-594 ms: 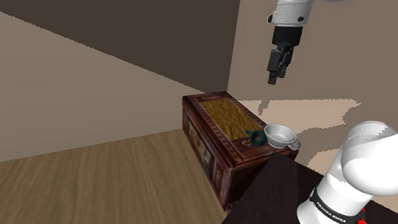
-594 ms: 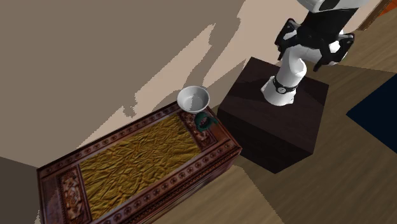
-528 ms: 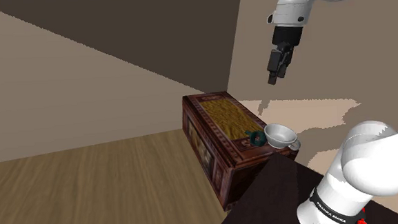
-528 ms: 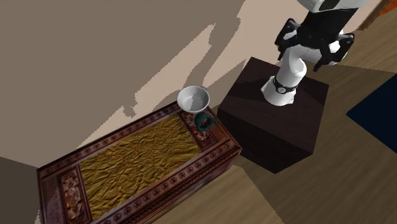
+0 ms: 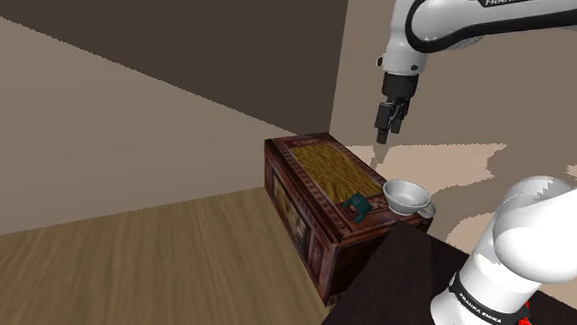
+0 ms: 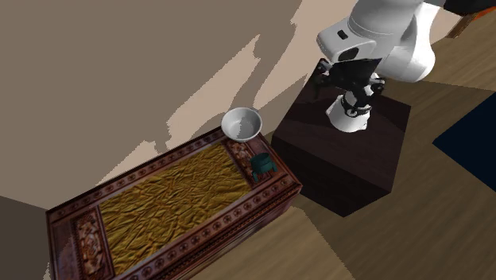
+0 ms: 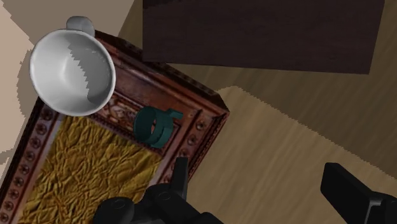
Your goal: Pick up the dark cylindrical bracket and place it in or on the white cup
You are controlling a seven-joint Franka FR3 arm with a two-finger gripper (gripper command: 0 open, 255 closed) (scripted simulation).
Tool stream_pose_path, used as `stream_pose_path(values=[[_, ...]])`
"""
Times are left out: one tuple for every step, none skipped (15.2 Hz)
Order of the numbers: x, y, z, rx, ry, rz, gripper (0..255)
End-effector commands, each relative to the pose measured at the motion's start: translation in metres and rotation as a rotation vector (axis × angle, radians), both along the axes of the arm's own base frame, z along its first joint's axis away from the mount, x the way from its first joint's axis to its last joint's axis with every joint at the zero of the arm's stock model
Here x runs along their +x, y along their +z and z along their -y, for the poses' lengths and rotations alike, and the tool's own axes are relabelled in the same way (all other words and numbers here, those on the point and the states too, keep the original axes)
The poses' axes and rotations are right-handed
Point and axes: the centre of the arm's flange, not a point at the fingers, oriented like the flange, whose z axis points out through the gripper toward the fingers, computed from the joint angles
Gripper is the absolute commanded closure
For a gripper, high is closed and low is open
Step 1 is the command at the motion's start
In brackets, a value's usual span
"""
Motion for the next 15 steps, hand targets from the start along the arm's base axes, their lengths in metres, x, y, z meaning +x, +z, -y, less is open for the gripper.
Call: stream_pose_path(values=[[0.008,-0.021,0.01,-0.003,-0.006,0.003,0],[0.012,-0.032,0.017,-0.004,-0.009,0.003,0],[0.016,-0.043,0.023,-0.005,-0.012,0.004,0],[0.02,-0.053,0.029,-0.006,-0.016,0.004,0],[0.024,-0.064,0.035,-0.007,-0.019,0.004,0],[0.028,-0.075,0.042,-0.009,-0.022,0.005,0],[0.032,-0.086,0.048,-0.01,-0.025,0.005,0],[0.036,-0.096,0.054,-0.011,-0.028,0.006,0],[0.04,-0.107,0.061,-0.012,-0.032,0.006,0],[0.044,-0.118,0.067,-0.013,-0.035,0.006,0],[0.048,-0.128,0.074,-0.014,-0.038,0.007,0],[0.052,-0.139,0.08,-0.015,-0.041,0.007,0],[0.056,-0.15,0.087,-0.017,-0.044,0.008,0],[0.06,-0.161,0.093,-0.018,-0.047,0.008,0],[0.064,-0.171,0.1,-0.019,-0.051,0.008,0]])
